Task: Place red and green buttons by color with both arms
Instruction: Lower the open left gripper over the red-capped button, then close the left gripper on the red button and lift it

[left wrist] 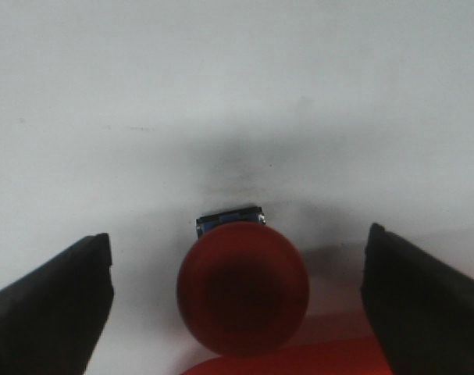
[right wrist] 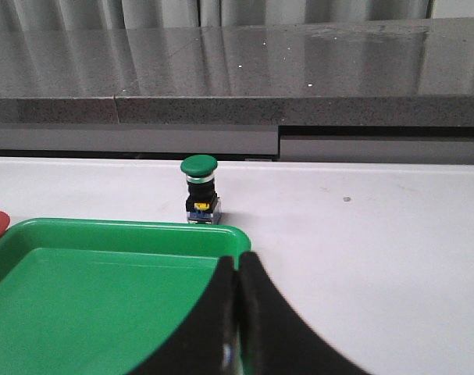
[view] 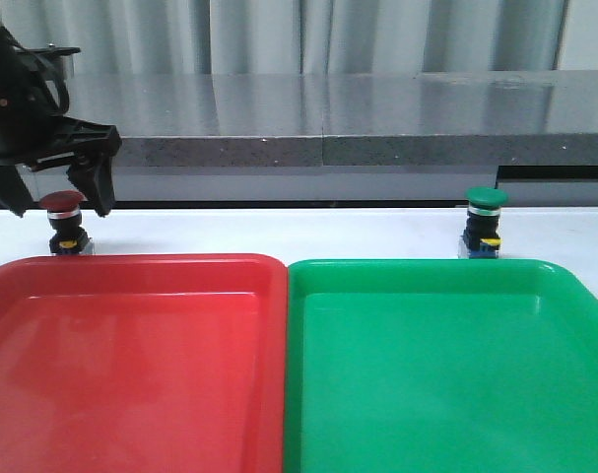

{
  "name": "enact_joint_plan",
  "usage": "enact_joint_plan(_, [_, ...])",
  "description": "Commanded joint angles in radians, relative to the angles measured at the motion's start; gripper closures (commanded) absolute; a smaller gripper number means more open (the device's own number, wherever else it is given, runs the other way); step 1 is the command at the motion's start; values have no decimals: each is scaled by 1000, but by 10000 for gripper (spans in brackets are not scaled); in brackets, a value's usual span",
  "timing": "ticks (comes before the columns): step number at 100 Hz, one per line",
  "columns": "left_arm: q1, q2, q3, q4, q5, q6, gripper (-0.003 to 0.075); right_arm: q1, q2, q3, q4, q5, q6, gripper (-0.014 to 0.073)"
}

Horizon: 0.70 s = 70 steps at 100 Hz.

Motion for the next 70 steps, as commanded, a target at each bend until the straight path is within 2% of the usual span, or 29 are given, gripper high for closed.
enact_joint_plan(1, [-8,-51,-31,-4,-41,-12,232,-4,-18,-14,-8,-86,-3,660])
enact_joint_plan(15, [-8,-51,-31,-4,-41,-12,475,-4,-18,-14,-8,-86,-3,660])
enact_joint_plan(22, [-8,-51,-31,-4,-50,-12,573,-4,-18,-14,-8,-86,-3,660])
enact_joint_plan(27, [-8,-51,-31,-4,-50,-12,615,-4,-18,-14,-8,-86,-3,660])
enact_joint_plan(34, [-8,-51,-34,-4,-48,-12,636,-4,-18,-14,-8,-86,-3,660])
enact_joint_plan(70, [-8,-175,-45,-27,37,-54,636,-4,-18,-14,-8,-86,-3,660])
